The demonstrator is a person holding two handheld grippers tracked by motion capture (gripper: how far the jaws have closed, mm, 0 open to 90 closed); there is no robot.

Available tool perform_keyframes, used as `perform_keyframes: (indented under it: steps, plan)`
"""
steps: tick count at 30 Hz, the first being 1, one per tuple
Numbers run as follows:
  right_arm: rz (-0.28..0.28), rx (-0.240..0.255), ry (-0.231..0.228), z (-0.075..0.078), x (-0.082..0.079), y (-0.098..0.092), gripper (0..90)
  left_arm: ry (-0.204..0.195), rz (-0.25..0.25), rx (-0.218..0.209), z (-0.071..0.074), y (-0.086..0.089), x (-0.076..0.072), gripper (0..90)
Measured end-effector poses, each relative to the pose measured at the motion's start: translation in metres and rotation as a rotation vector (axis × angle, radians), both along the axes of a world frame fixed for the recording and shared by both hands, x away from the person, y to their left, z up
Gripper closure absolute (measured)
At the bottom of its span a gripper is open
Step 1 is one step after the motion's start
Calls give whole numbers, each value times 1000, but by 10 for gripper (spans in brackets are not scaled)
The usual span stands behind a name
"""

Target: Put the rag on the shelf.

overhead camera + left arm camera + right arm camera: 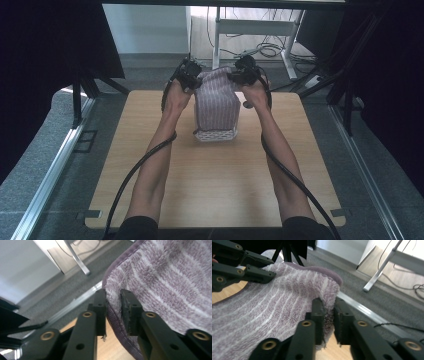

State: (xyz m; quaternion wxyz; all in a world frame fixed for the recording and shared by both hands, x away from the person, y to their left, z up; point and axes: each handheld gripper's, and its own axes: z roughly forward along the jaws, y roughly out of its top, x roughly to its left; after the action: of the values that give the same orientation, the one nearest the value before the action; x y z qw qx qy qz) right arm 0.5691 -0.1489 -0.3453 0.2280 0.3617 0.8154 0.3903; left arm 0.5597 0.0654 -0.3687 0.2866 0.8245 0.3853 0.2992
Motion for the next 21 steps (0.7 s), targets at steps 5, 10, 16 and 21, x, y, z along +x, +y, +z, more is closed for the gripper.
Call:
perform_keyframes:
  steps: [5,10,16,21]
  plan:
    - [-9,13,5,-5,-1,-6,680,23,32,-63,-7,8,-3,544]
    - [-6,44,16,-6,-6,-16,605,10,29,-197,0,22,-12,438]
    - [13,50,22,-5,-16,-24,525,30,-9,-324,7,33,-23,339]
    - [44,59,33,-8,-31,-26,432,38,-64,-353,8,35,-38,276]
